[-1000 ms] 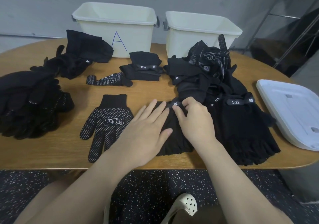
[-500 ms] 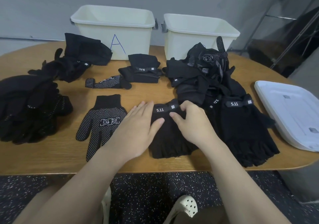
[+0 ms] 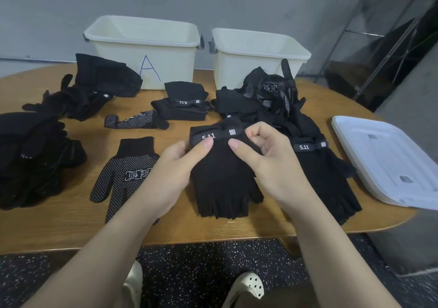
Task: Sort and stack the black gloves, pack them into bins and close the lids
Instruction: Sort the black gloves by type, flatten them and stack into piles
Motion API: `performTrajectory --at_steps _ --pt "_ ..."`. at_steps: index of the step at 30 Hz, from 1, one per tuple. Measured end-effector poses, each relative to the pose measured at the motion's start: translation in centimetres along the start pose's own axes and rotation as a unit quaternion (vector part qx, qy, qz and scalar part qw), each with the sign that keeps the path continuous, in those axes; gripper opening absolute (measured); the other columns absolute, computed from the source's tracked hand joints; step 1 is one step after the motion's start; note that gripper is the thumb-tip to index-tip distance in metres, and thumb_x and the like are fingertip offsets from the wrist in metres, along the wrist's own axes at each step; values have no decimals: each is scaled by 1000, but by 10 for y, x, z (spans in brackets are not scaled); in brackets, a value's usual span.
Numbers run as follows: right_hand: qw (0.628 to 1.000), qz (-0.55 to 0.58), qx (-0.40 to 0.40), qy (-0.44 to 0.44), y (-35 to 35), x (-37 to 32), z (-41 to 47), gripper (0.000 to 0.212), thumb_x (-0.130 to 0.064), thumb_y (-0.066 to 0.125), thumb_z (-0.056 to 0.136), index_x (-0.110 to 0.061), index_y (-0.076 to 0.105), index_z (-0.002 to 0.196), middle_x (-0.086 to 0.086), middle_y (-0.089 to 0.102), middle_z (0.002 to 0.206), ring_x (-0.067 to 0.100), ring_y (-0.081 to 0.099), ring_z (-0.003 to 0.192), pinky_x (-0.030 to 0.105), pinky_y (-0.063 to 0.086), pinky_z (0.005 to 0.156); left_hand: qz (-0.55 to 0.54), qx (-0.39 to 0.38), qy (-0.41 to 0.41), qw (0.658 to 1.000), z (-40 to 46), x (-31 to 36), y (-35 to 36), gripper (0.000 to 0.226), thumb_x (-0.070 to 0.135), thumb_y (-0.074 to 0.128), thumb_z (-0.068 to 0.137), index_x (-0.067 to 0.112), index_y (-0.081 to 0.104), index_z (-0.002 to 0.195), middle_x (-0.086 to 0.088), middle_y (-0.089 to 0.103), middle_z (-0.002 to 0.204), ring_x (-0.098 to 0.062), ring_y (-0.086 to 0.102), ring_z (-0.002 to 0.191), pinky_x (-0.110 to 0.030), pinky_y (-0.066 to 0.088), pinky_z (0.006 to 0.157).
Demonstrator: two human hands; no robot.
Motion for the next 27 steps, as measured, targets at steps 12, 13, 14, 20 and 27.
performTrajectory --at_steps 12,13,14,20,27 --pt "989 96 94 68 -93 -32 -36 42 -28 76 81 0 63 109 17 76 106 23 72 87 32 57 75 -15 -52 75 996 8 12 89 20 19 63 100 15 68 119 -5 78 113 -23 73 109 -47 55 99" --pt "989 78 101 77 -103 -29 -38 44 -28 77 80 0 64 111 18 76 108 26 73 92 32 57 77 -1 -49 74 996 12 9 98 17 20 65 100 15 68 116 -5 78 109 -23 74 105 -50 56 97" --pt "988 63 113 85 -113 -25 -39 40 -25 77 83 -1 64 112 18 76 108 29 75 96 31 57 76 13 -47 70 996 15 6 106 16 23 67 99 16 68 113 -6 79 105 -25 75 102 -53 57 96" --pt "980 40 171 95 -148 -1 -38 10 -12 71 94 -7 73 102 15 78 104 41 71 104 57 53 98 125 -23 77 989 27 -6 136 45 47 73 92 4 63 84 -22 71 78 -39 70 70 -43 51 63" --pt "976 49 163 134 -163 29 -28 6 -16 73 93 -12 74 98 13 78 106 28 74 99 40 58 91 187 -31 42 981 40 -16 142 54 43 72 93 -1 51 71 -16 71 65 -35 70 56 -60 61 62"
Point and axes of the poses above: each hand's wrist, its own z-axis towards the middle knuckle, its own y-axis out of the palm, x = y × z, the point moved 2 cm from there along z, towards the middle knuckle
